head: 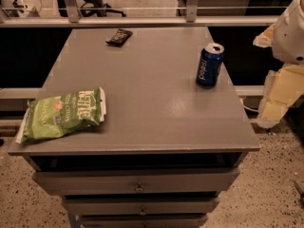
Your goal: Pick pepsi can
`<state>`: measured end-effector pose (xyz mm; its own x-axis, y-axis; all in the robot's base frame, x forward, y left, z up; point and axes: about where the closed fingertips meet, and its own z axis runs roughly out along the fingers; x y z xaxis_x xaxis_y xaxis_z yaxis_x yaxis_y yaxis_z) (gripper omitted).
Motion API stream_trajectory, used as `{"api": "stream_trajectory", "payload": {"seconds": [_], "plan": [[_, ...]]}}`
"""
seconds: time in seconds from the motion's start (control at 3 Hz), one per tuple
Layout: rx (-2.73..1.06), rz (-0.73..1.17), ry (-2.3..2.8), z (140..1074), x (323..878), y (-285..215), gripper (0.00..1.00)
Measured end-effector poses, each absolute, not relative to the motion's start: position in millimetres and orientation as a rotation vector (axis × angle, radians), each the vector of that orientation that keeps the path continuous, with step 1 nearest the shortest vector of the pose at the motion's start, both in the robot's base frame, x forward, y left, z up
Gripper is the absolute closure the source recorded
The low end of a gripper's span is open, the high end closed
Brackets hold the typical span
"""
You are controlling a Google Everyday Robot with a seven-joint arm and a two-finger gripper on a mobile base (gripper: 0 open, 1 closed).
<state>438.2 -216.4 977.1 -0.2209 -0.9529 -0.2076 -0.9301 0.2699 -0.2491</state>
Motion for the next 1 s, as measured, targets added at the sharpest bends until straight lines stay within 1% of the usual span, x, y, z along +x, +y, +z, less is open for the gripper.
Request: {"api": "stream_trajectory", "payload": {"seconds": [0.33,0.67,1.0], "plan": [[-1.723,-0.102,2.229,977.1,438.2,-216.4,0.00],[-1.667,-0.058,2.212,969.6,452.9,-228.9,0.00],[-1.554,0.012,2.169,956.5,483.4,-246.6,0.00]]}}
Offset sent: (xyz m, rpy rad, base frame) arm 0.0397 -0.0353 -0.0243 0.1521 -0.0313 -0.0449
